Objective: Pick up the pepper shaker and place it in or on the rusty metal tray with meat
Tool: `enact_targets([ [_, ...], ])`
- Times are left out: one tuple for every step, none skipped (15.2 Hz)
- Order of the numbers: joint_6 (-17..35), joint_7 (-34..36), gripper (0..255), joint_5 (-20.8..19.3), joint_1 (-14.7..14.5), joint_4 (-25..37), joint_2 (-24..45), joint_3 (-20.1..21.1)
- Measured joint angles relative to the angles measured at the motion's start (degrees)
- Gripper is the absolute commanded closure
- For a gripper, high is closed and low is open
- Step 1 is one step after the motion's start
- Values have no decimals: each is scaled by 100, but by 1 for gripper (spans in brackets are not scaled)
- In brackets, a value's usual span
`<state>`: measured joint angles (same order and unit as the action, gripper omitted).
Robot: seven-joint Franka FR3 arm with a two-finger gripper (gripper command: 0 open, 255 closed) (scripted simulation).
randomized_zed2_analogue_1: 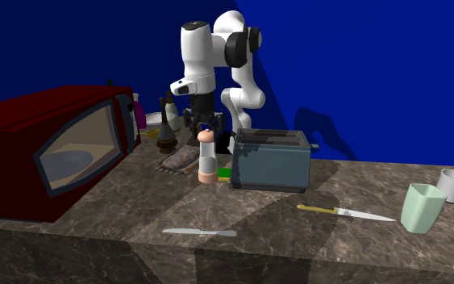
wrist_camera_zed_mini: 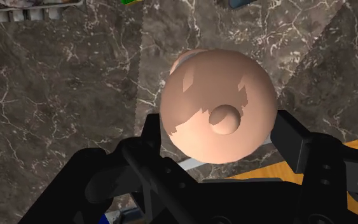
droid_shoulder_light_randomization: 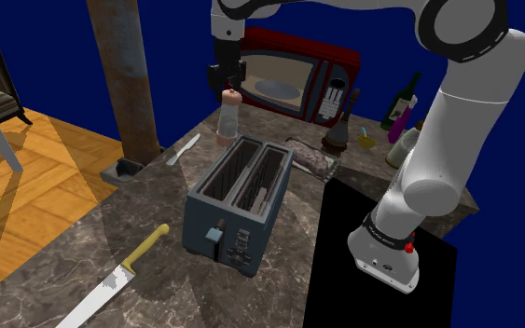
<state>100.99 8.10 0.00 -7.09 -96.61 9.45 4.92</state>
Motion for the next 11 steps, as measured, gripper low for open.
enact_targets([
  [-83, -5, 255, -1, 2, 88, 5, -2],
  [-152, 4, 255, 1, -2, 141, -12, 2],
  [-212, -7, 255, 2, 4, 187, -25, -2],
  [-287, -7, 255, 2, 4, 266, -22, -3],
  [-318, -57, 255, 6, 34, 224, -94, -22],
  [-337, -118, 255, 16, 71, 98, -238, -47],
  [-320, -212, 255, 26, 125, -114, -434, -86],
  [-313, -319, 255, 28, 184, -253, -565, -135],
  [-325, -406, 255, 33, 232, -417, -738, -176],
  [-331, -501, 255, 32, 281, -566, -895, -221],
  [-333, -583, 255, 31, 322, -706, -1036, -262],
])
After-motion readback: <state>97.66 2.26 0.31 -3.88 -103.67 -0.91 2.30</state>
